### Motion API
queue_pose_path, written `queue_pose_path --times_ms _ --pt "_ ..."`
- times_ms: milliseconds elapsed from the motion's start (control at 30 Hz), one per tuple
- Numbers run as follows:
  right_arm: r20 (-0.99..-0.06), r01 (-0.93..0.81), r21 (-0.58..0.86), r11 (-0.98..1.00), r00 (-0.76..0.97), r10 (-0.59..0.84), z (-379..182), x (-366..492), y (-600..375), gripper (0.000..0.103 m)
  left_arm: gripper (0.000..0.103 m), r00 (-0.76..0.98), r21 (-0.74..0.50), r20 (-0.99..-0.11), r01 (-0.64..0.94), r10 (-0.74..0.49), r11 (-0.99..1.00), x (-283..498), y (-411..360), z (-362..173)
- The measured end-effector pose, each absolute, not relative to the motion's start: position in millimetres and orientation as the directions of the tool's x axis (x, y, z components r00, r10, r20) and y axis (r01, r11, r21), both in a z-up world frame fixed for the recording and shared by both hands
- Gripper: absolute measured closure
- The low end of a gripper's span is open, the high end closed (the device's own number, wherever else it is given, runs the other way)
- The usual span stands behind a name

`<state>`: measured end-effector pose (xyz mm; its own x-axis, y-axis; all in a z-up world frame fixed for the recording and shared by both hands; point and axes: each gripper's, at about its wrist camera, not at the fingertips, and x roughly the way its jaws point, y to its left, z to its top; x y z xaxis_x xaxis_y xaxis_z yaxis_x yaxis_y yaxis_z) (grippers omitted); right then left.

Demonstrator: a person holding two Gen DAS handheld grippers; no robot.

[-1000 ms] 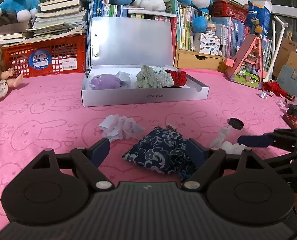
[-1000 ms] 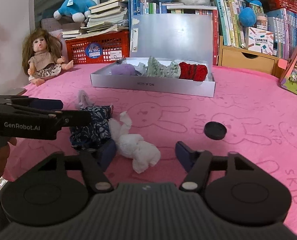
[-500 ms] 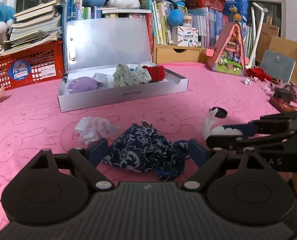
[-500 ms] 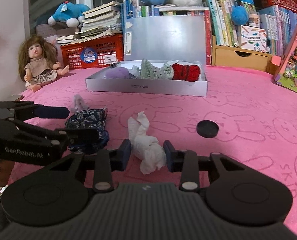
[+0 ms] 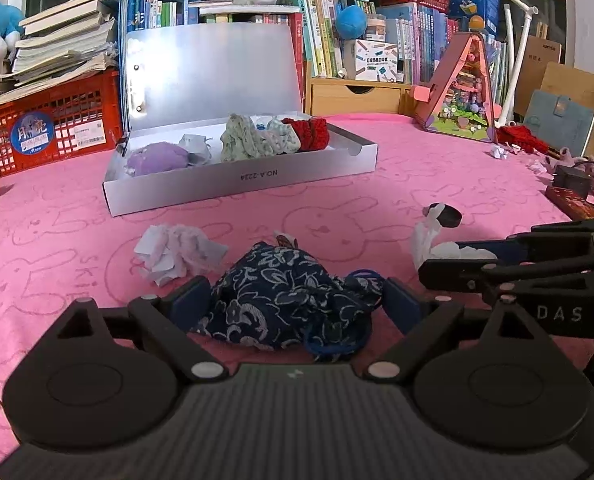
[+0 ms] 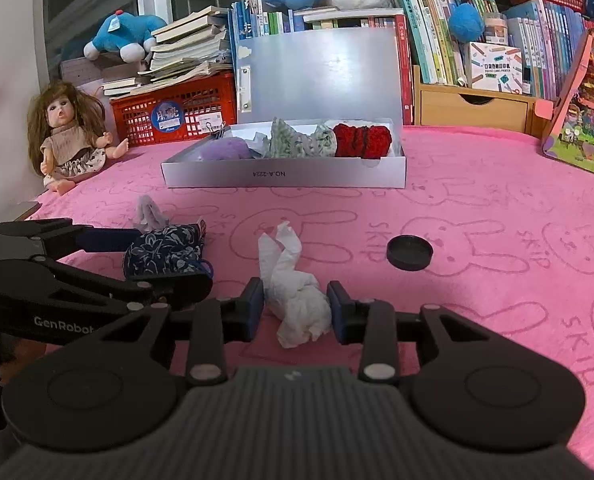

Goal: Organize objects
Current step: 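Grasp navy floral cloth bag with left while right grasps white tissue, then carry navy floral bag into box with left while right carries white tissue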

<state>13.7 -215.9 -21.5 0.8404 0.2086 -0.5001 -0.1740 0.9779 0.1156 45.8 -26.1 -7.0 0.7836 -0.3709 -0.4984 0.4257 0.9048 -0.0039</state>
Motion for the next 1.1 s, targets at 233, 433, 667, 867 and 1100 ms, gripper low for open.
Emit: queue_pose_path --times_ms 233,433,667,867,1100 --pt "-0.501 -0.170 0.118 0.978 0.840 0.206 -22 15 -213 0.063 0.013 0.783 -0.003 -0.504 0.422 -0.366 0.907 43 -27 -7" --pt "-0.501 -0.170 0.096 0.981 0.843 0.195 -22 15 -208 0.064 0.024 0.790 0.014 -0.497 0.420 -0.358 0.907 37 -28 -7" --pt "-0.498 -0.168 0.100 0.981 0.845 0.196 -20 18 -208 0.064 0.040 0.793 0.014 -0.487 0.427 -0.366 0.904 32 -32 -2" --pt "-0.497 -0.144 0.099 0.985 0.850 0.175 -12 24 -213 0.065 0.040 0.807 0.020 -0.459 0.427 -0.372 0.904 32 -33 11" --pt "-0.474 -0.116 0.115 0.987 0.866 0.158 3 34 -221 0.065 0.040 0.828 0.018 -0.437 0.400 -0.352 0.917 42 -27 31"
